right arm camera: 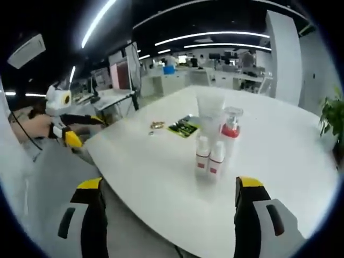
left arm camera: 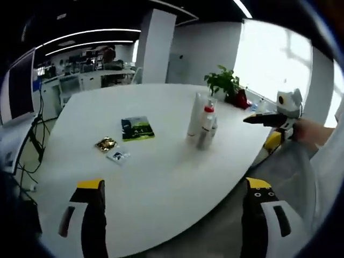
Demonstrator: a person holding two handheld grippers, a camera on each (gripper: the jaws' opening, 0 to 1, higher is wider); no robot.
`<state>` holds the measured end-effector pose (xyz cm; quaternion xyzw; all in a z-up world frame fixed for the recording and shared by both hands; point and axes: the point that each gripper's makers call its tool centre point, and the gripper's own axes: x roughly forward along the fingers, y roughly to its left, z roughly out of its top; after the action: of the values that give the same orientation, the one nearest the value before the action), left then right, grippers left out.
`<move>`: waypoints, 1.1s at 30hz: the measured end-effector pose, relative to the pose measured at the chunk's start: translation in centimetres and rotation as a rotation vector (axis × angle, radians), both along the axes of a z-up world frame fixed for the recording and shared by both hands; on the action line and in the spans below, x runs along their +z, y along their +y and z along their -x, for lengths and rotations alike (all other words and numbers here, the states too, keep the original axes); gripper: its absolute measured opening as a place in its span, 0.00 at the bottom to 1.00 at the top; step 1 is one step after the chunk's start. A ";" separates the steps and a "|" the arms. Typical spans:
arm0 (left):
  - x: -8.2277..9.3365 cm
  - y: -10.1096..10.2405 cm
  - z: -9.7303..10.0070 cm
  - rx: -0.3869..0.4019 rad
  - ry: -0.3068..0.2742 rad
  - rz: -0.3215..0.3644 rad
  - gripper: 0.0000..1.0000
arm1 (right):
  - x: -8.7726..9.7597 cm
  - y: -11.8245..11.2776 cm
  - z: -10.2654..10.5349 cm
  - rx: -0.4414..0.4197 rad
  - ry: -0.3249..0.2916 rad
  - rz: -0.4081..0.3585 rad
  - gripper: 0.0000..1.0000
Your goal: Arrange the skincare products in the storage area until every visible bottle or jar stands upright without overlapping.
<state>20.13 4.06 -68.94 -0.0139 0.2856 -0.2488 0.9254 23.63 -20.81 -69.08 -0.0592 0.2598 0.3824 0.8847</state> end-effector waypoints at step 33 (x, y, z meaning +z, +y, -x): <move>0.7 -1.2 -4.0 -0.003 0.019 -0.044 0.99 | -1.0 0.4 0.6 0.043 0.014 0.044 0.99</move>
<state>24.08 2.86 -68.28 0.0044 0.2997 -0.2436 0.9224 22.99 -20.37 -70.06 -0.0817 0.2729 0.3961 0.8729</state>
